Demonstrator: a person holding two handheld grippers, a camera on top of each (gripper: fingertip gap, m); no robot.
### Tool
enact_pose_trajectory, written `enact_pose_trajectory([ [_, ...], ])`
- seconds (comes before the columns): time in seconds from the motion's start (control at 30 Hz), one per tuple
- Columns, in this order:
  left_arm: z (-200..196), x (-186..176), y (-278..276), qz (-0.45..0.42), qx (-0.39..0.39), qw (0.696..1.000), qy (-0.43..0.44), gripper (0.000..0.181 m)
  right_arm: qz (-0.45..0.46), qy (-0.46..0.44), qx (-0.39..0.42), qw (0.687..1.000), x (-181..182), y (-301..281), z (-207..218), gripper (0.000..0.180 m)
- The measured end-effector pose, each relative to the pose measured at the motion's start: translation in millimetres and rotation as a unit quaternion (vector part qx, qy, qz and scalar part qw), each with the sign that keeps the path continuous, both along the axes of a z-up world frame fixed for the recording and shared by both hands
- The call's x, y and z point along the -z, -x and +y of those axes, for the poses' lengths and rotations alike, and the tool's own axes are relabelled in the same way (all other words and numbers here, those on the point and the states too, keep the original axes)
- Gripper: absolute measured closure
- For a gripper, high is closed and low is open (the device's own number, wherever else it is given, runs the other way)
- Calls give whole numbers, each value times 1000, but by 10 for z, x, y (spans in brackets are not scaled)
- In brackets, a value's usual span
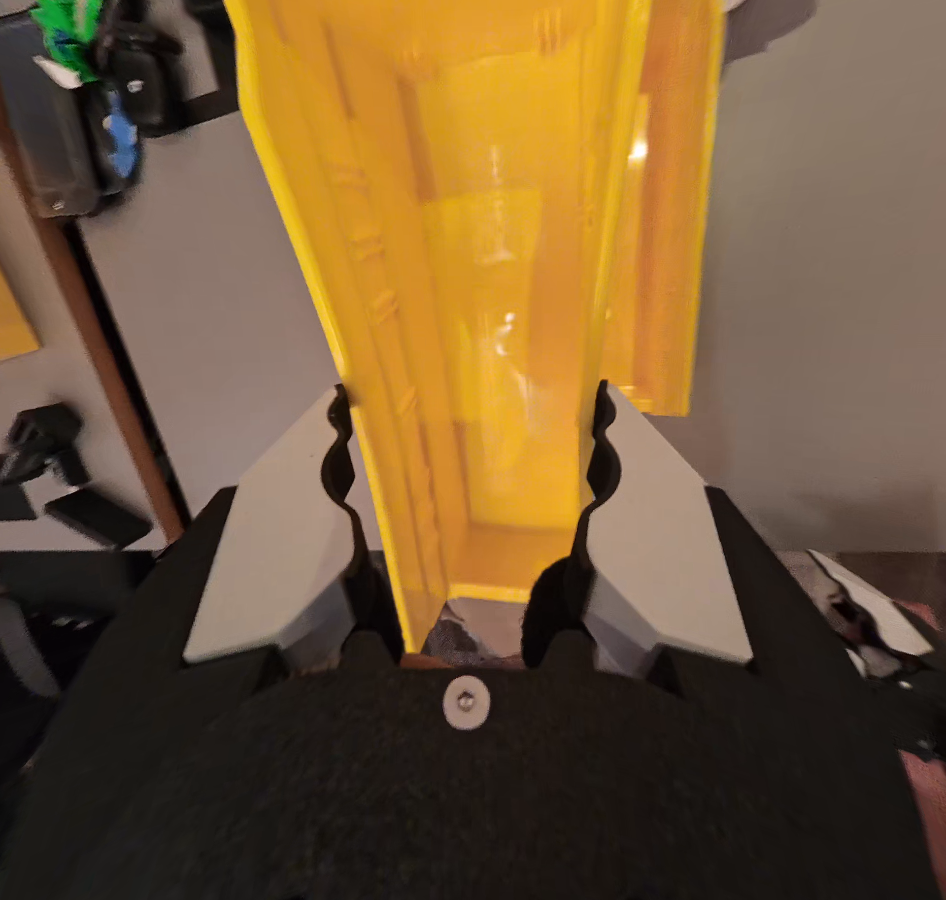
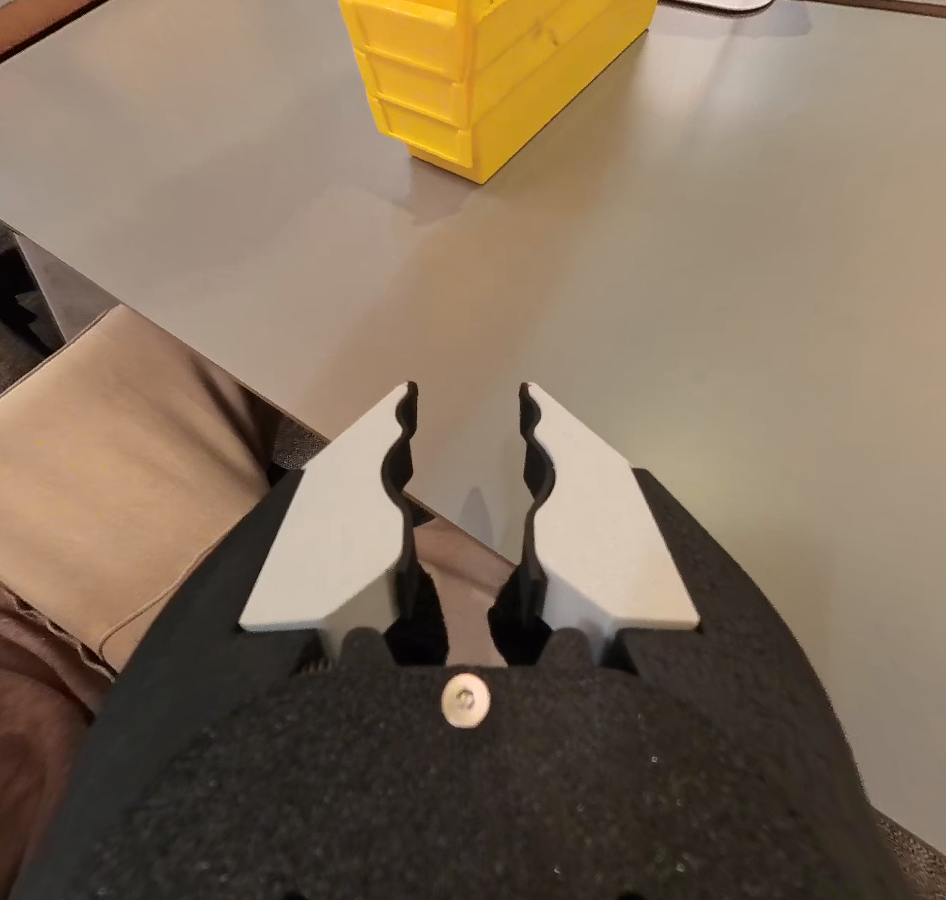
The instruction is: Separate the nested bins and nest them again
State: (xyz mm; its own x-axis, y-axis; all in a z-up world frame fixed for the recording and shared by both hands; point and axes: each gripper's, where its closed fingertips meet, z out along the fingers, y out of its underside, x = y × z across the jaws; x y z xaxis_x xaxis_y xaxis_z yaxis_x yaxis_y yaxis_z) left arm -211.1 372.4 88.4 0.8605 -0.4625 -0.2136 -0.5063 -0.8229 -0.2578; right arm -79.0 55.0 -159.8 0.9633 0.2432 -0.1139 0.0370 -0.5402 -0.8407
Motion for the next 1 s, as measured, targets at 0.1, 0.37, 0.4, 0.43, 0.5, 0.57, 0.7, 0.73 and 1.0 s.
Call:
enact_pose_trajectory([
  [0.1, 158, -18, 438, 29, -24, 999, -5, 88, -9, 4, 0, 1000, 32, -1, -22, 140],
  [0.37, 655, 773, 1250, 55, -65, 996, 41, 88, -13, 24, -1, 1000, 152, -23, -28, 140],
  [0.4, 715, 918, 1304, 55, -65, 995, 49, 88, -11, 25, -1, 1000, 158, -17, -27, 140],
  [0.43, 771, 1065, 1352, 57, -63, 995, 57, 88, -10, 26, -2, 1000, 167, -8, -24, 140],
  [0.5, 882, 1347, 1420, 62, -54, 994, 68, 88, -7, 31, -4, 999, 195, 9, -18, 140],
  [0.57, 970, 1602, 1455, 65, -51, 993, 81, 88, -5, 37, -7, 999, 230, 32, -11, 140],
  [0.7, 1139, 1989, 1457, 61, -46, 992, 99, 88, -4, 49, -16, 999, 296, 81, -10, 140],
  [0.73, 1175, 2057, 1457, 63, -45, 992, 103, 87, -5, 51, -18, 999, 306, 91, -10, 140],
  [1.0, 1266, 2430, 1459, 73, -33, 991, 102, 75, -5, 67, -28, 997, 381, 130, -15, 140],
])
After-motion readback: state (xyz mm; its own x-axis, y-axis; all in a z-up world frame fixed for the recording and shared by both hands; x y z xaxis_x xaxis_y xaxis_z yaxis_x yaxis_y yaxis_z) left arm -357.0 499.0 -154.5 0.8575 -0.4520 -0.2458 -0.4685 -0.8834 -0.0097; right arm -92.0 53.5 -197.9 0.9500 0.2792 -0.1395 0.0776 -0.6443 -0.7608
